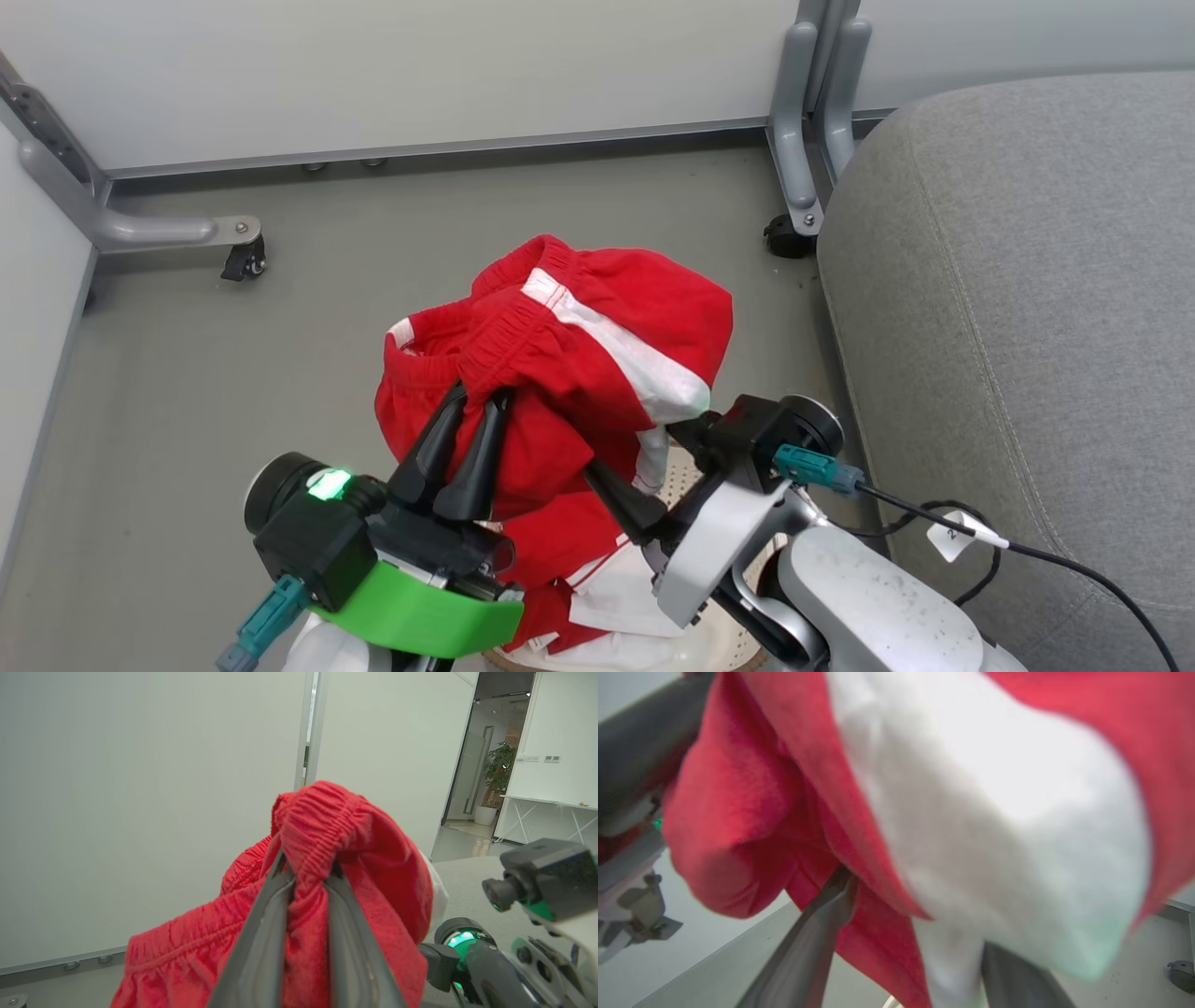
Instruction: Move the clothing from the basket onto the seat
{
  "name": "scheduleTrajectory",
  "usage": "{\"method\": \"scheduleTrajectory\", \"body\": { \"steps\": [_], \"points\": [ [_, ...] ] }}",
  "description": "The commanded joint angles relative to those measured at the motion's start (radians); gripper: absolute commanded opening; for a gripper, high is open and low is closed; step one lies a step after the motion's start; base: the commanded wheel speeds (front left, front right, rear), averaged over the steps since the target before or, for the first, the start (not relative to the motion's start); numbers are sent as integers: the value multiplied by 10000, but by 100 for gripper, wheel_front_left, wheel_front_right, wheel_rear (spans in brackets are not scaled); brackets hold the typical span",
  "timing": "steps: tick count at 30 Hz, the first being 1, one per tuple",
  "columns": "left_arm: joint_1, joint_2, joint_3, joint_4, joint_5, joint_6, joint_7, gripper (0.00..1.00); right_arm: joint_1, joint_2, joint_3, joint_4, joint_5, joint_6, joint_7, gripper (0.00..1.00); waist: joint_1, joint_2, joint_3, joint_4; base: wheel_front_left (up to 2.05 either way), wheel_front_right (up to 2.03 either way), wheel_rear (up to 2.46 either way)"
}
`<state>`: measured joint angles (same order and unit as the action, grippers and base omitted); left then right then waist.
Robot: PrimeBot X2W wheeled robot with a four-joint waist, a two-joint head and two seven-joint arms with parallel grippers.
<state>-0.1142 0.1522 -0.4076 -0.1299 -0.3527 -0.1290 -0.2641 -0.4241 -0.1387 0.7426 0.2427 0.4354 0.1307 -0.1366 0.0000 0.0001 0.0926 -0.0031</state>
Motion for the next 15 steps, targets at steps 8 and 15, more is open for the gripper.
{"method": "scheduleTrajectory", "body": {
  "steps": [8, 15],
  "points": [
    [-148, 72, 50, 120, -65, -31, -4, 0, -501, -98, 388, 399, 472, 1, -428, 0, 0, -1, 17, -6, 0, 0, 0],
    [-164, 73, 4, 212, -75, -31, -4, 0, -563, -152, 500, 546, 606, 1, -580, 0, 0, -1, -4, -20, 0, 0, 0]
  ]
}}
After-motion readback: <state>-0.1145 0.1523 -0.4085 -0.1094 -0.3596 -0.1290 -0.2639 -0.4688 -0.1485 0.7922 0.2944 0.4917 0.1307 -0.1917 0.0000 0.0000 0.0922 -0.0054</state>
